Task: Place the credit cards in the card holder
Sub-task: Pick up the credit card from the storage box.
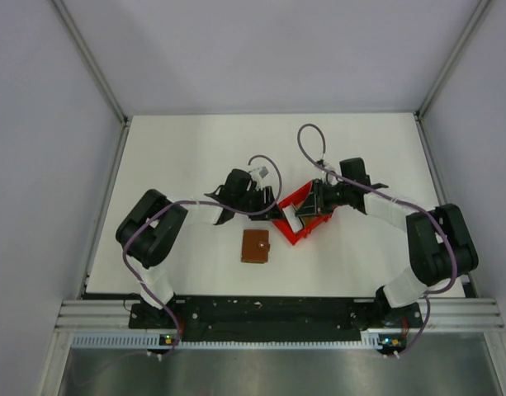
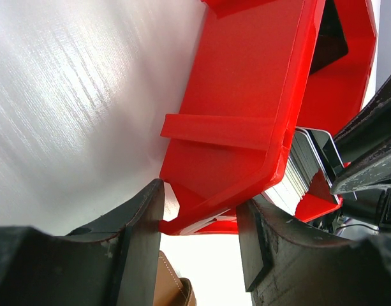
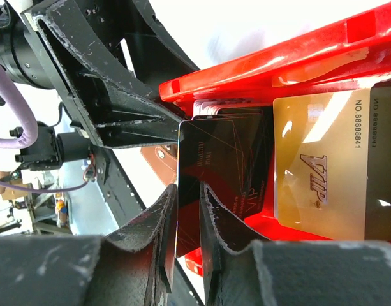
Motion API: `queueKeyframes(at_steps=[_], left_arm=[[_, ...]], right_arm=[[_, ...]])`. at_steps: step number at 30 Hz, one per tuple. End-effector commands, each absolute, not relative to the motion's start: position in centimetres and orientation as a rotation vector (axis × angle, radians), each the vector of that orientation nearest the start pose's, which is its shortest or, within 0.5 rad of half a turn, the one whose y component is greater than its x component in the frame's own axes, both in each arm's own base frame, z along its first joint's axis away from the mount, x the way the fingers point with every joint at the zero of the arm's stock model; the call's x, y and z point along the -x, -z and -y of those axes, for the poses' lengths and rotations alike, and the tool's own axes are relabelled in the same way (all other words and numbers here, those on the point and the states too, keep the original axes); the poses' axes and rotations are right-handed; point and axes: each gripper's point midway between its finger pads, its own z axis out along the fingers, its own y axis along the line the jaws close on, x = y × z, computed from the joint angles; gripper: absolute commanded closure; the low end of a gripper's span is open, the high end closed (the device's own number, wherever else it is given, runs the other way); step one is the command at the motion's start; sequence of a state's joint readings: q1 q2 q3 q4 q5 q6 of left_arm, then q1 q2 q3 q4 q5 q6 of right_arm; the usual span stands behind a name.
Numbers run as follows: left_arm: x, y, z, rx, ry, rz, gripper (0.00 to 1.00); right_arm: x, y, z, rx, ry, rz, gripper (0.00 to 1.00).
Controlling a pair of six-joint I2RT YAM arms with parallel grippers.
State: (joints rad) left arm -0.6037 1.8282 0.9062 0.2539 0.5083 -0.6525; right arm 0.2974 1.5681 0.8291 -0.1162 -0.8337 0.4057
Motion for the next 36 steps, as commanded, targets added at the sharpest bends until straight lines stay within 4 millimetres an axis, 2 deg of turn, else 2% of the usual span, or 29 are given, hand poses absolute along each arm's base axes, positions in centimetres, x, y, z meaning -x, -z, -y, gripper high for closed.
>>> queueKeyframes(at_steps=[1, 4, 9, 16, 20, 24, 30, 36], left_arm=[[-30.8, -6.5, 34.2, -0.246, 1.208, -2.348, 0.69], [-30.8, -6.5, 34.2, -0.247, 1.210, -2.348, 0.69], [-30.7, -6.4, 34.2, -0.250, 1.210, -2.349, 0.69], [-30.7, -6.4, 34.2, -0.249, 1.210, -2.351, 0.69], [-30.7, -6.4, 34.1, -0.248, 1.210, -2.349, 0.69], [-30.7, -6.5, 34.3, -0.250, 1.217, -2.347, 0.69], [-30.7, -6.6, 34.3, -0.250, 1.220, -2.347, 0.69], [-30.8, -6.5, 34.4, -0.251, 1.224, -2.348, 0.69]], right_arm=[[-26.5, -12.6, -24.0, 0.360, -1.442, -2.357, 0.87], [-26.5, -12.5, -23.9, 0.358, -1.436, -2.363, 0.91], [-27.2, -11.8, -23.2, 0.314, -1.323, -2.389, 0.97], [-28.0, -11.8, -22.5, 0.308, -1.221, -2.402, 1.00], [-29.0, -11.2, -21.2, 0.253, -1.065, -2.429, 1.00], [-29.5, -9.6, -19.8, 0.276, -0.872, -2.498, 1.00], [-29.2, -7.5, -19.9, 0.334, -0.746, -2.567, 1.00], [-28.9, -6.7, -20.8, 0.385, -0.767, -2.593, 0.98]])
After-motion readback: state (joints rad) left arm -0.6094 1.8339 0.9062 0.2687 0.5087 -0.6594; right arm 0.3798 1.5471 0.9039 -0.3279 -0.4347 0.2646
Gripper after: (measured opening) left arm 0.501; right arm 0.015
